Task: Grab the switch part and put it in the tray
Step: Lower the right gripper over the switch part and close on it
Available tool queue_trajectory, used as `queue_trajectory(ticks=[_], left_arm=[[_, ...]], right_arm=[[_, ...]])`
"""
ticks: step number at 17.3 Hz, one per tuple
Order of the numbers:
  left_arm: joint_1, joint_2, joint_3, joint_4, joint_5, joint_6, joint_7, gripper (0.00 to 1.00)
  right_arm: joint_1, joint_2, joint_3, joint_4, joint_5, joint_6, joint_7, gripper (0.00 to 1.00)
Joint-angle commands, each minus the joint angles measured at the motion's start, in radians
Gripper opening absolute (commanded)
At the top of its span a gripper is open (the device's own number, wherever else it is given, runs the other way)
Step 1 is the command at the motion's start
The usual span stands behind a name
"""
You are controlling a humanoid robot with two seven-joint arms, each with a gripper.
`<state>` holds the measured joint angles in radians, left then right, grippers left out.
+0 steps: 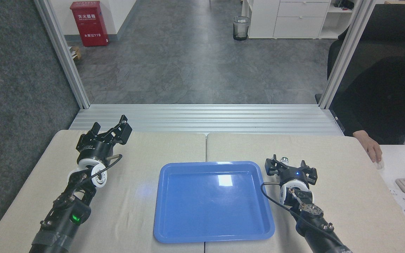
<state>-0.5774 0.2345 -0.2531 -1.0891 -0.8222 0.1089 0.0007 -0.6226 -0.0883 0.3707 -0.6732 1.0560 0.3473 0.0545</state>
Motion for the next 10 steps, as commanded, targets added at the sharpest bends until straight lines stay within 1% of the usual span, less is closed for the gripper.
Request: queue_trajectory(ticks=[1,3,4,5,6,7,8,10], left_arm=[[0.001,0.000,0.000,0.000,0.000,0.000,0.001,1.00],[-0.001,-0.001,0.000,0.000,0.000,0.000,0.001,1.00],[0.001,-0.001,0.000,0.000,0.000,0.000,0.001,1.00],[-0.001,-0.001,0.000,0.000,0.000,0.000,0.001,1.00],[-0.001,0.000,0.000,0.000,0.000,0.000,0.001,1.00],[0.001,-0.001,0.000,0.000,0.000,0.000,0.001,1.00],[0.001,-0.001,0.000,0.000,0.000,0.000,0.001,1.00],[0.001,-0.001,0.000,0.000,0.000,0.000,0.001,1.00]], right_arm=[[0.001,0.041,0.045,0.146,0.001,0.001,-0.002,0.97],[0.003,0.039,0.045,0.147,-0.001,-0.001,-0.002,0.95],[0.003,0.039,0.047,0.147,-0.001,-0.001,-0.002,0.91],[0.001,0.039,0.054,0.147,0.001,0.002,-0.002,0.79],[0.001,0.041,0.065,0.144,-0.001,0.007,-0.002,0.54],[0.001,0.042,0.066,0.142,-0.001,0.009,0.001,0.25],[-0.002,0.039,0.063,0.141,-0.001,0.013,0.004,0.00],[-0.017,0.041,0.042,0.129,-0.011,0.050,0.002,0.00]])
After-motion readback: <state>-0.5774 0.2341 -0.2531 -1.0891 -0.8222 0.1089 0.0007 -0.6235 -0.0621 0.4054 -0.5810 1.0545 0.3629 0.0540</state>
